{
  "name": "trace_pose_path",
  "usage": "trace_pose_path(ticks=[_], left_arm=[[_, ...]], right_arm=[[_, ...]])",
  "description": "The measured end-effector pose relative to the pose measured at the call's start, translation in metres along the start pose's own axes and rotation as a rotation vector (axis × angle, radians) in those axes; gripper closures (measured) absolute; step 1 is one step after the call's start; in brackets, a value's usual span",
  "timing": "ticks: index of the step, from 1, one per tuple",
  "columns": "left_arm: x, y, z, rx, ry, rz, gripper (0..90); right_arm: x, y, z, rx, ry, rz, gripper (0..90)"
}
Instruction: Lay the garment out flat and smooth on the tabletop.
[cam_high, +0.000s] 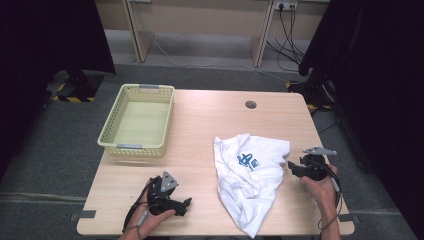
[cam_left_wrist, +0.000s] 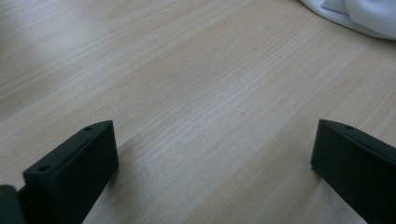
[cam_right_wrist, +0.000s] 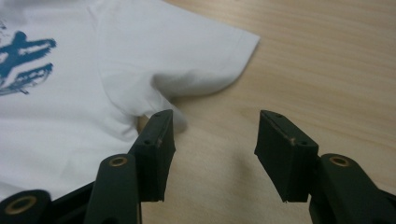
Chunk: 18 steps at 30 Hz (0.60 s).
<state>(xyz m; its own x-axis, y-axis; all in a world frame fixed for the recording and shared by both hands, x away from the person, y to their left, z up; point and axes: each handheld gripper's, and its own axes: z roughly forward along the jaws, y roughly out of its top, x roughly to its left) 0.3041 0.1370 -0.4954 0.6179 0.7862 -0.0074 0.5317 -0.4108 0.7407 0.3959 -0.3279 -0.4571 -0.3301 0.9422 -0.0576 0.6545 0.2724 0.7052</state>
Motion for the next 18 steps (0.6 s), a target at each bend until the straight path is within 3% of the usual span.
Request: trace_pose_path(ticks=[7, 10, 16, 18], left_arm=[[0.0, 0.0, 0.0, 0.0, 0.0, 0.0, 0.0], [0.0, 0.0, 0.0, 0.0, 0.0, 0.0, 0.0], [0.0, 0.0, 0.0, 0.0, 0.0, 0.0, 0.0], [0.0, 0.0, 0.0, 0.0, 0.0, 0.0, 0.0]], right_arm=[[0.007, 0.004, 0.019, 0.003, 0.048, 0.017, 47.0], [0.006, 0.002, 0.023, -0.013, 0.025, 0.028, 47.8], [-0.006, -0.001, 0.015, 0.022, -0.095, 0.023, 47.7], [-0.009, -0.002, 0.011, 0.029, -0.106, 0.028, 47.1]])
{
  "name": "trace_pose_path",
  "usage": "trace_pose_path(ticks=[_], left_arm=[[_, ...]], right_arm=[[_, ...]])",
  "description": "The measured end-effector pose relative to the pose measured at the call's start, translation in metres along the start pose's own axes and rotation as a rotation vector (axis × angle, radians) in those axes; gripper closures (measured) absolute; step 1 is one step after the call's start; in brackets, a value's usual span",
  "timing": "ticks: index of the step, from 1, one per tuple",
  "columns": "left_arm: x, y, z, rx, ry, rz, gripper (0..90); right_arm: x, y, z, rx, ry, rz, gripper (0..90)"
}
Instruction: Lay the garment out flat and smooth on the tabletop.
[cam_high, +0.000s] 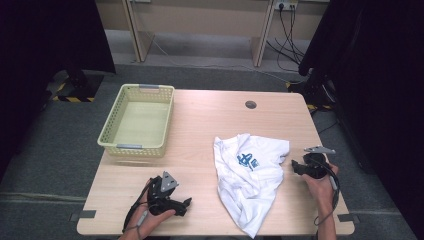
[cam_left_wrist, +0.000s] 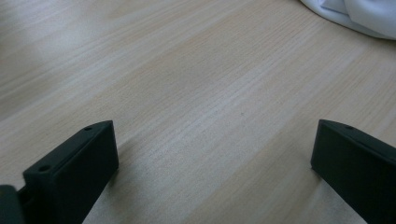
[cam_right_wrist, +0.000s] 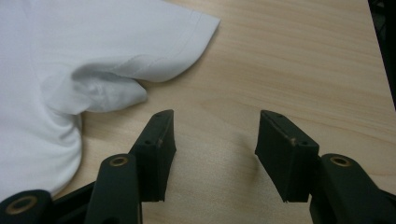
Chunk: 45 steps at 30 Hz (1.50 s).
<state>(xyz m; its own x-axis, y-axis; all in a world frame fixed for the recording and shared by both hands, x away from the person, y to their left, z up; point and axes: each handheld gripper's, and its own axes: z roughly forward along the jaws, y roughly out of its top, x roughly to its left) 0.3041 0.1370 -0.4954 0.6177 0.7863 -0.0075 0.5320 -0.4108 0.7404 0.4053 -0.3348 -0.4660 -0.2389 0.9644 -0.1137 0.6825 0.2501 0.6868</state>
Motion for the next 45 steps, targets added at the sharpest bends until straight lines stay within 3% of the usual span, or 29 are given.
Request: trace_pose_path(ticks=[5, 12, 13, 16, 19, 23, 25, 27, 30, 33, 35, 39, 45], left_arm=[[0.0, 0.0, 0.0, -0.001, 0.0, 0.0, 0.0], [0.0, 0.0, 0.0, -0.001, 0.001, 0.0, 0.0], [0.0, 0.0, 0.0, -0.001, 0.001, 0.0, 0.0], [0.0, 0.0, 0.0, -0.001, 0.001, 0.0, 0.0], [0.0, 0.0, 0.0, -0.001, 0.001, 0.0, 0.0], [0.0, 0.0, 0.0, -0.001, 0.001, 0.0, 0.0], [0.0, 0.0, 0.0, -0.001, 0.001, 0.0, 0.0], [0.0, 0.0, 0.0, -0.001, 0.001, 0.0, 0.0], [0.0, 0.0, 0.0, -0.001, 0.001, 0.0, 0.0], [0.0, 0.0, 0.0, -0.001, 0.001, 0.0, 0.0], [0.0, 0.0, 0.0, 0.0, 0.0, 0.0, 0.0], [0.0, 0.0, 0.0, 0.0, 0.0, 0.0, 0.0], [0.001, 0.001, 0.0, 0.002, -0.014, -0.001, 0.7]], right_arm=[[0.005, 0.005, 0.001, -0.089, 0.105, 0.064, 43.6], [0.017, 0.015, 0.018, -0.085, 0.115, 0.073, 42.7], [0.018, 0.013, 0.02, -0.063, 0.1, 0.053, 42.5], [0.016, 0.007, 0.016, -0.068, 0.073, 0.043, 44.0], [0.011, 0.001, 0.003, -0.028, -0.016, -0.006, 44.0], [-0.001, -0.01, -0.009, -0.011, -0.073, 0.033, 41.6], [-0.004, -0.011, -0.015, -0.031, -0.079, 0.043, 40.8], [-0.001, -0.008, -0.023, -0.07, -0.045, 0.05, 40.4], [0.018, -0.001, -0.034, -0.108, 0.03, 0.01, 39.5], [0.046, -0.002, -0.036, -0.098, 0.171, -0.04, 38.7], [0.063, -0.003, -0.037, -0.077, 0.225, -0.081, 38.5], [0.084, -0.007, -0.041, -0.062, 0.263, -0.137, 38.2], [0.088, -0.026, -0.047, -0.033, 0.265, -0.141, 37.8]])
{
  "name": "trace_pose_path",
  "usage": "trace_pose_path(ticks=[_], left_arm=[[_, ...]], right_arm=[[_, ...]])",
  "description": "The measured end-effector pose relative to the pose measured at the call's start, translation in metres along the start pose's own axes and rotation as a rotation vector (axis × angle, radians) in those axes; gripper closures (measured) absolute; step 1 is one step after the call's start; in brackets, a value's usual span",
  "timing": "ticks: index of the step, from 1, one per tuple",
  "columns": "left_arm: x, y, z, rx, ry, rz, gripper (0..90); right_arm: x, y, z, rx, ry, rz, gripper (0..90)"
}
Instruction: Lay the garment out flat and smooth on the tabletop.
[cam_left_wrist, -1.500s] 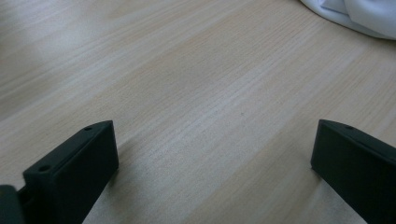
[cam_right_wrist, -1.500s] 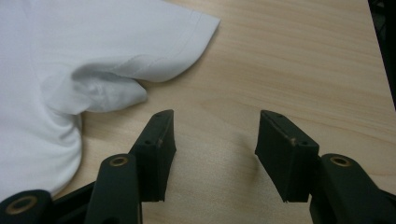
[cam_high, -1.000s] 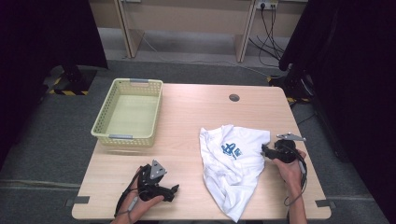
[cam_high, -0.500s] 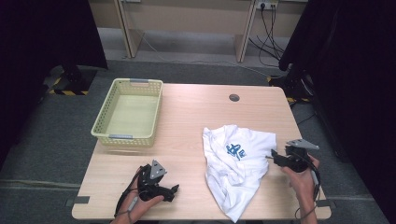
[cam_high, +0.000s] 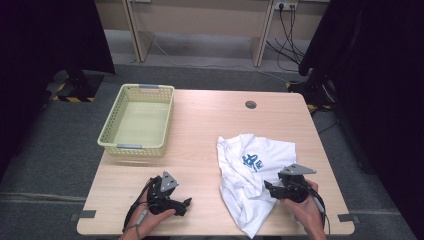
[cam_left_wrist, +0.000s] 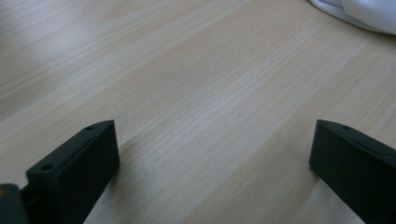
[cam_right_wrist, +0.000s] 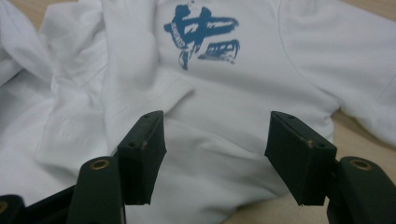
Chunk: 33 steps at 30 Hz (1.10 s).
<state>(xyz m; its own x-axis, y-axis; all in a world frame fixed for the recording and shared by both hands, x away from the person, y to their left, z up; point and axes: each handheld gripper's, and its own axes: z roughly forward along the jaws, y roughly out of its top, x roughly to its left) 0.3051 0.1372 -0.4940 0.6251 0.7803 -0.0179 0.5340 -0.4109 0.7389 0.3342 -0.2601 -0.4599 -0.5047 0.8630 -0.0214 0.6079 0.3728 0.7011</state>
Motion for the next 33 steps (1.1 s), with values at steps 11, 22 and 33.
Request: trace_pose_path(ticks=[11, 22, 33], left_arm=[[-0.017, 0.031, 0.002, -0.045, -0.113, -0.013, 4.4], [-0.057, 0.084, 0.016, -0.097, -0.251, 0.071, 6.2], [-0.089, 0.104, 0.04, -0.062, -0.3, 0.165, 9.4]], right_arm=[[0.002, -0.022, -0.007, 0.008, 0.002, 0.009, 37.8], [0.005, -0.026, -0.005, 0.004, -0.017, -0.014, 37.7], [0.004, -0.028, -0.005, -0.008, -0.005, -0.02, 37.5]])
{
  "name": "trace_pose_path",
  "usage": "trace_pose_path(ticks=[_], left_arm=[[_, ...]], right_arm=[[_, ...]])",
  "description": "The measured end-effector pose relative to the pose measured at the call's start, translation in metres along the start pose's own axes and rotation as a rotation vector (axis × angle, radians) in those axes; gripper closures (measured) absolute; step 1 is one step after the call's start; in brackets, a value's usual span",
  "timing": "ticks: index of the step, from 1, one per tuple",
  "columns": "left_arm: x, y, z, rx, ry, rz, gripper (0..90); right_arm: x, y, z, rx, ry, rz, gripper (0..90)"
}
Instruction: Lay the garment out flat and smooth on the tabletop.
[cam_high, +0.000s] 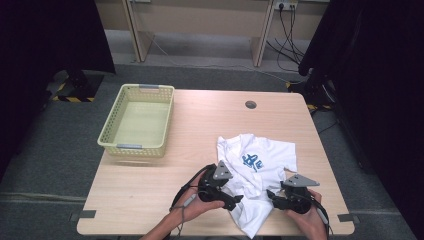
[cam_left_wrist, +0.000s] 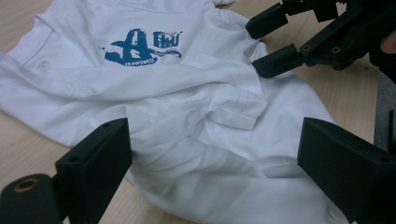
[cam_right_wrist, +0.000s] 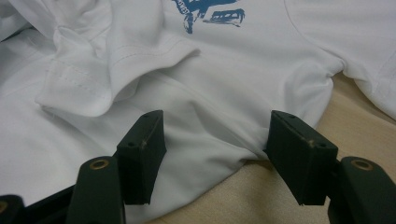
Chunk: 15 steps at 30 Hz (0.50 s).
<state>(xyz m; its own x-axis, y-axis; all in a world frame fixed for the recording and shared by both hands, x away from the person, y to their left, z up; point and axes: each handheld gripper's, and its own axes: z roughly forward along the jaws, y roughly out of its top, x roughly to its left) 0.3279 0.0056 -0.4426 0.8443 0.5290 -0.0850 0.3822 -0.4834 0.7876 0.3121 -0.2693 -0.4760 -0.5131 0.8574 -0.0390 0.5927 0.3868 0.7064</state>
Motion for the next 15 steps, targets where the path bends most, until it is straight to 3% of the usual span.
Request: trace_pose_path(ticks=[5, 9, 15], left_arm=[[-0.002, 0.006, 0.012, 0.0, 0.007, 0.02, 13.4], [-0.006, 0.013, 0.025, 0.015, 0.023, 0.071, 18.1], [-0.014, 0.02, 0.044, 0.052, -0.015, 0.099, 26.5]], right_arm=[[0.0, 0.0, 0.0, 0.0, -0.001, 0.0, 37.5], [0.0, 0.0, 0.0, 0.0, 0.004, 0.0, 37.4], [0.0, 0.0, 0.0, -0.001, 0.001, 0.0, 37.3]])
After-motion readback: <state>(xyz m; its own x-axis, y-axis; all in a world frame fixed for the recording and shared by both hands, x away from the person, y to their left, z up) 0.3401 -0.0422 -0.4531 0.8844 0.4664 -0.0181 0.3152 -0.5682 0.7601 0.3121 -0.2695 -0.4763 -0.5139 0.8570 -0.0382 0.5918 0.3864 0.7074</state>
